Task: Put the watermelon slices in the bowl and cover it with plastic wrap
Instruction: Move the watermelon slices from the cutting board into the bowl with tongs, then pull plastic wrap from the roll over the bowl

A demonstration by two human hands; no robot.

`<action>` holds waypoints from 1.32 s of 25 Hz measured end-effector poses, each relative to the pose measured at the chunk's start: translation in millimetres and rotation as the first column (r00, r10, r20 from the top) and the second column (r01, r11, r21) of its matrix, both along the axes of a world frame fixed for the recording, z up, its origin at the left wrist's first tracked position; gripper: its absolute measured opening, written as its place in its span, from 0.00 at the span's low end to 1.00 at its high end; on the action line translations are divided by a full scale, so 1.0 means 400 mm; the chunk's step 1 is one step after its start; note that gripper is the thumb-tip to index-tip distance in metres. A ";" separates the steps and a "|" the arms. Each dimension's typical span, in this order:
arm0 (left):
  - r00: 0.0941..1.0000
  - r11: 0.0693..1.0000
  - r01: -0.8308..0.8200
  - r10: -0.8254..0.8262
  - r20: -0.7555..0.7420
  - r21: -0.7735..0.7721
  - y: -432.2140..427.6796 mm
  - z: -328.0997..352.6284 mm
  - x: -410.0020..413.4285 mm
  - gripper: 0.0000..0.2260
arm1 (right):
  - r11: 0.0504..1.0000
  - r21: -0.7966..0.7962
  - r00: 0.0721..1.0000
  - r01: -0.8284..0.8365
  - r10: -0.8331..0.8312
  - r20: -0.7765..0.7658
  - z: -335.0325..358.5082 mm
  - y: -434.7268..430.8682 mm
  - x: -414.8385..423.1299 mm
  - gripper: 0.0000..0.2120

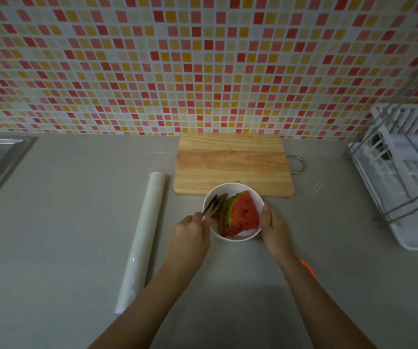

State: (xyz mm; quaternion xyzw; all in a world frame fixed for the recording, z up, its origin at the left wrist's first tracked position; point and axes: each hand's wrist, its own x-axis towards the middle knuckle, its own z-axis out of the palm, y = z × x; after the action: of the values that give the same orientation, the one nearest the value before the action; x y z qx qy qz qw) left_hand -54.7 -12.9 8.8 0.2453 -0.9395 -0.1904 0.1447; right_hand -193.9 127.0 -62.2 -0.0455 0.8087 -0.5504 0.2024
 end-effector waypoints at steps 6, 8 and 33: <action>0.986 0.937 -0.151 0.164 -0.015 0.314 -0.018 -0.008 0.007 0.11 | 1.000 -0.017 1.000 -0.002 0.003 0.031 0.008 -0.002 0.007 0.14; 0.984 0.917 -0.153 0.176 -0.030 0.369 -0.022 -0.005 0.008 0.12 | 1.000 -0.023 1.000 0.000 0.000 0.028 0.008 0.001 0.009 0.14; 0.939 0.913 -0.328 0.287 0.190 0.244 -0.242 -0.115 -0.386 0.25 | 0.993 0.118 0.996 -0.006 0.016 -0.089 0.002 0.006 0.001 0.12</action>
State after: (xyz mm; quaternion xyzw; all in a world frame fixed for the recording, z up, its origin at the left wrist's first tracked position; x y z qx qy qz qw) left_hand -209.3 -109.8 -37.2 0.4214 -0.8621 -0.2732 0.0669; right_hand -193.5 129.4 -61.5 -0.0627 0.8477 -0.4982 0.1710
